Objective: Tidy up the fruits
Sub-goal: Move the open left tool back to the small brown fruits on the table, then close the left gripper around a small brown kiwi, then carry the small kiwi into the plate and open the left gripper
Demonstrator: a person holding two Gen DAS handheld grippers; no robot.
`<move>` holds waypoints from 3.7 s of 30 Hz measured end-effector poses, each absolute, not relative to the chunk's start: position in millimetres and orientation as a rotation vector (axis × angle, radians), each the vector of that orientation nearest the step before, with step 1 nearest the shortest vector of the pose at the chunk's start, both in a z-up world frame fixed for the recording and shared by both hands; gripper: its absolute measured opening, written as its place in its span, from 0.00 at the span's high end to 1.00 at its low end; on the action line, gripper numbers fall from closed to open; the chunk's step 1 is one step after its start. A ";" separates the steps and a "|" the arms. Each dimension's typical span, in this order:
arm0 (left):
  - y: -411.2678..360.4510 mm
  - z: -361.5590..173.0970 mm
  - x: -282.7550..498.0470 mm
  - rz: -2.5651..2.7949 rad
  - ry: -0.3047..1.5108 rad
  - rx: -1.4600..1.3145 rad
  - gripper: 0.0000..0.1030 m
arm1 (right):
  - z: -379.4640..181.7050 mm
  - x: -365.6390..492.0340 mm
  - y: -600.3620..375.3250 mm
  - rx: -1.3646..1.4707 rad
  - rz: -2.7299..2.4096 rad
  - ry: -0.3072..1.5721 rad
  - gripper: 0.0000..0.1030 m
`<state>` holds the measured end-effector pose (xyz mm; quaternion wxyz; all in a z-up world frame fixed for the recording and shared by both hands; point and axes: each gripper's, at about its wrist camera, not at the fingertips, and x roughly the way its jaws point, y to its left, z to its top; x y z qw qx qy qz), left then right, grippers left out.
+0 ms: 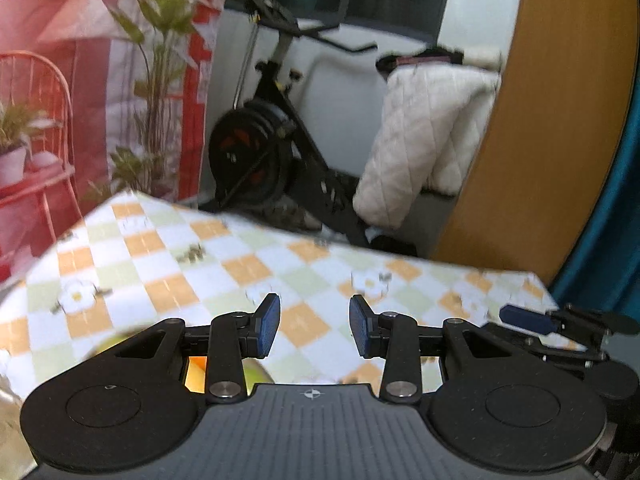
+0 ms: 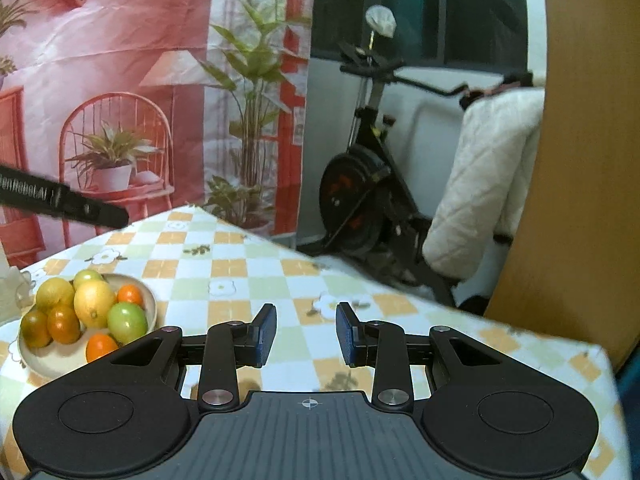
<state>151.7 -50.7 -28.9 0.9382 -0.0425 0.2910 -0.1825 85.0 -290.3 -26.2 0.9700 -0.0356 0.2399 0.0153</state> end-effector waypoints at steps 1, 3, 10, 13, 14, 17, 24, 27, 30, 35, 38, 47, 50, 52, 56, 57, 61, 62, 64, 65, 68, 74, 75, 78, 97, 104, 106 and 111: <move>-52.0 -34.1 152.8 -0.376 0.608 -0.086 0.61 | -31.9 85.5 -291.3 -0.063 0.034 0.494 0.71; -57.8 -44.3 155.5 -0.386 0.635 -0.083 0.61 | -44.3 89.3 -294.4 -0.036 0.044 0.517 0.71; -74.1 -76.9 162.6 -0.438 0.716 -0.073 0.61 | -81.4 103.7 -292.7 -0.015 0.086 0.587 0.71; -77.4 -93.3 166.4 -0.449 0.759 -0.073 0.61 | -93.9 110.0 -286.6 -0.010 0.110 0.605 0.72; -77.8 -97.2 168.0 -0.451 0.768 -0.074 0.61 | -96.2 112.1 -285.6 -0.006 0.115 0.607 0.72; -75.8 -104.7 169.5 -0.463 0.788 -0.081 0.61 | -101.6 118.9 -282.9 0.003 0.131 0.615 0.72; -79.2 -108.6 172.1 -0.480 0.801 -0.085 0.61 | -104.0 127.6 -278.3 0.026 0.178 0.605 0.72; -84.5 -111.4 172.4 -0.482 0.811 -0.081 0.61 | -104.0 130.5 -275.3 0.030 0.193 0.605 0.72; -83.7 -112.8 172.5 -0.480 0.814 -0.088 0.63 | -104.4 133.3 -274.1 0.035 0.204 0.605 0.71; -80.0 -111.3 172.9 -0.467 0.816 -0.100 0.63 | -105.7 137.3 -274.0 0.063 0.224 0.615 0.71; -77.4 -109.0 172.5 -0.462 0.813 -0.109 0.63 | -107.2 140.4 -270.9 0.072 0.238 0.623 0.71; -77.2 -106.5 170.5 -0.462 0.804 -0.106 0.63 | -113.1 142.6 -267.4 0.079 0.236 0.646 0.76; -78.1 -106.5 169.1 -0.465 0.805 -0.103 0.63 | -113.4 140.9 -269.7 0.080 0.238 0.649 0.81; -78.5 -106.7 167.6 -0.469 0.806 -0.101 0.63 | -113.5 140.2 -271.0 0.083 0.230 0.650 0.81; -79.7 -107.8 163.9 -0.480 0.812 -0.088 0.63 | -112.8 141.6 -268.8 0.067 0.224 0.651 0.78; -79.7 -107.9 162.9 -0.480 0.811 -0.087 0.63 | -112.9 142.4 -267.9 0.063 0.224 0.651 0.75; -74.2 -107.7 162.6 -0.470 0.810 -0.098 0.63 | -113.6 146.6 -264.2 0.046 0.232 0.652 0.74; -72.9 -107.3 162.5 -0.466 0.810 -0.100 0.63 | -113.7 147.9 -262.9 0.040 0.236 0.653 0.74; -70.9 -106.5 163.1 -0.461 0.809 -0.103 0.63 | -113.9 151.1 -260.2 0.035 0.244 0.654 0.73; -70.1 -106.3 163.3 -0.459 0.809 -0.104 0.63 | -114.1 152.9 -259.2 0.035 0.246 0.655 0.73; -68.7 -105.3 162.8 -0.456 0.809 -0.105 0.63 | -115.0 156.2 -257.1 0.029 0.245 0.659 0.76; -70.4 -106.2 159.3 -0.467 0.817 -0.103 0.63 | -114.5 148.0 -264.6 0.053 0.224 0.650 0.76; -71.6 -106.9 158.0 -0.472 0.818 -0.099 0.63 | -114.4 144.8 -267.6 0.061 0.218 0.648 0.76; -76.3 -109.7 154.2 -0.486 0.821 -0.083 0.62 | -114.1 134.1 -274.3 0.065 0.200 0.645 0.76; -89.7 -123.4 153.9 -0.499 0.810 0.011 0.69 | -113.4 102.6 -287.3 0.147 0.080 0.575 0.76; -83.1 -120.8 147.6 -0.492 0.790 -0.007 0.70 | -114.2 98.3 -284.0 0.163 0.064 0.565 0.76; -81.2 -117.6 145.4 -0.491 0.777 -0.010 0.70 | -114.3 97.3 -281.9 0.160 0.060 0.564 0.76; -74.6 -107.9 133.8 -0.480 0.739 -0.017 0.70 | -114.9 92.7 -273.4 0.165 0.063 0.563 0.76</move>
